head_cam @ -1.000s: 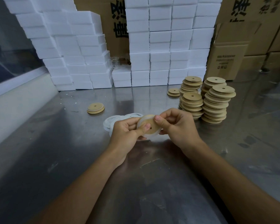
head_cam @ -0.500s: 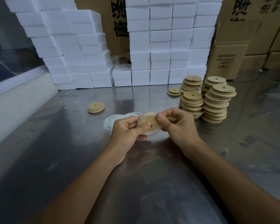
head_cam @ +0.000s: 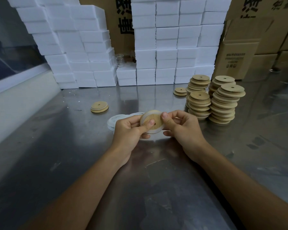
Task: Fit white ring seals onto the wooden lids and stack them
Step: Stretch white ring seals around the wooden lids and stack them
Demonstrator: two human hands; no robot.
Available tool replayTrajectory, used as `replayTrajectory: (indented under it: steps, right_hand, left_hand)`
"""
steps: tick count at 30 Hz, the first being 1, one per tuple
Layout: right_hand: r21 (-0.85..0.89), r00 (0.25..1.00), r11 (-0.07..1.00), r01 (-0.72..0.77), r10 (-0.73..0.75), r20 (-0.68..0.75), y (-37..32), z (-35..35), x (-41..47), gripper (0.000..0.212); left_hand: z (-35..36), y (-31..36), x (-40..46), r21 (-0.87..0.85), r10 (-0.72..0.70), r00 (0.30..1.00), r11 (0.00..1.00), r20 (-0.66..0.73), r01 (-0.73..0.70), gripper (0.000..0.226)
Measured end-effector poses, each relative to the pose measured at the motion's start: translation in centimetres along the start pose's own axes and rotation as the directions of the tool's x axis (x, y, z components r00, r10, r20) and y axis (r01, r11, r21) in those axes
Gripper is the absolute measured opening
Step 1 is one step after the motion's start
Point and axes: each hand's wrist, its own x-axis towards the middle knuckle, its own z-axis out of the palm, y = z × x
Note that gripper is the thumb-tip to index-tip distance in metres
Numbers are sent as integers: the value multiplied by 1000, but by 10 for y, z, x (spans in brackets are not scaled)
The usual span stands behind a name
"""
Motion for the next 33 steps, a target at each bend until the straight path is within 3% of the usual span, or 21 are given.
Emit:
replayTrajectory:
  steps: [6,15,23,30,33]
  right_hand:
    - [-2,999,1000,19,-20,-44,-2,-5,4,21]
    - [-47,990,993,111,-115,-87,-2,1,-2,18]
    - [-79,998,995,61,-62,-4,1,-1,-1,19]
    - [-346,959,900,266,-282,4,7,2,0,10]
    - [-364,948,879,307,-315,39,6,1,1,10]
  left_hand:
    - [1,1,-1,43,-6,999,999,34,5,19]
    - [0,0,0,15,-23,999,1000,-33,23,17]
    - [0,1,-1,20,-13,1000,1000,-24,13,14]
    - [3,-1,-2,176,63,998,982,24,-66,22]
    - [3,-1,-2,192,84,996,978,-7,-81,21]
